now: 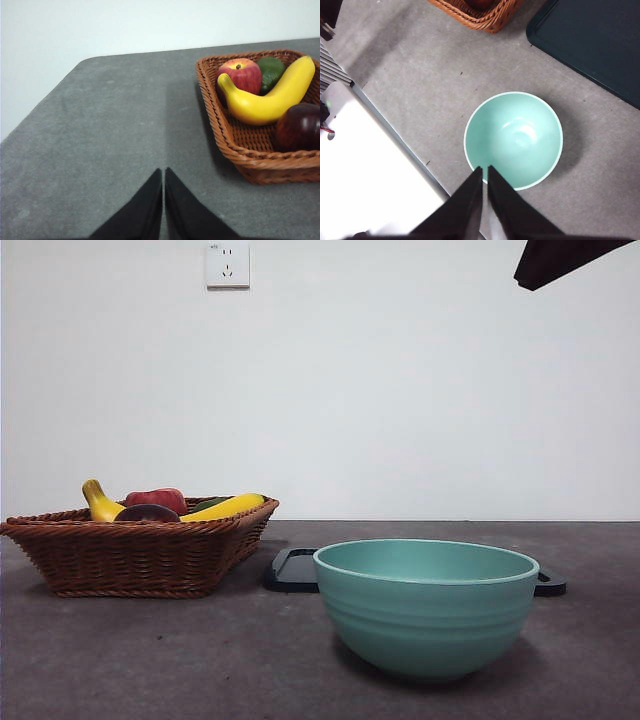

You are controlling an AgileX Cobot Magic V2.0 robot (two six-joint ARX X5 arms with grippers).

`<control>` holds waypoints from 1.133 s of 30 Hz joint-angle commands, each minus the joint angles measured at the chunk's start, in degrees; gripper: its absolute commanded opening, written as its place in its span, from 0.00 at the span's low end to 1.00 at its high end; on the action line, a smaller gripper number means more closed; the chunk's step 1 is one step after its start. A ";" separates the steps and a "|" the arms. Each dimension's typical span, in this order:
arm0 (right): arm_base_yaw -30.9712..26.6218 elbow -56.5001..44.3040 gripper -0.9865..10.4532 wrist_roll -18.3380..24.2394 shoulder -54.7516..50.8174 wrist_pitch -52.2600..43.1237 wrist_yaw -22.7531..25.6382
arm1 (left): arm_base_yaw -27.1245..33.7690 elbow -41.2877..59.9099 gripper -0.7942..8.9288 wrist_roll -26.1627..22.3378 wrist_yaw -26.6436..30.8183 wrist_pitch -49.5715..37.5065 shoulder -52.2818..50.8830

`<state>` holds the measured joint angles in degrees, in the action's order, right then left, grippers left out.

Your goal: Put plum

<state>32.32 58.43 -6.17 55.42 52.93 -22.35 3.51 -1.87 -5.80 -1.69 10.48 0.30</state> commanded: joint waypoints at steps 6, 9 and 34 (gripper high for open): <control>0.50 0.92 0.09 0.66 0.28 -0.57 -0.13 | 0.07 1.22 0.09 2.27 0.07 0.33 -0.13; 0.50 0.92 0.09 0.66 0.28 -0.57 -0.13 | 0.07 1.22 0.09 2.27 0.04 0.31 -0.13; 0.50 0.92 0.09 1.25 0.20 -0.66 -0.11 | 0.07 1.22 0.09 2.27 0.04 0.31 -0.13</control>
<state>32.32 58.43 -6.00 55.42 52.88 -22.35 3.51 -1.87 -3.70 -1.65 10.39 0.30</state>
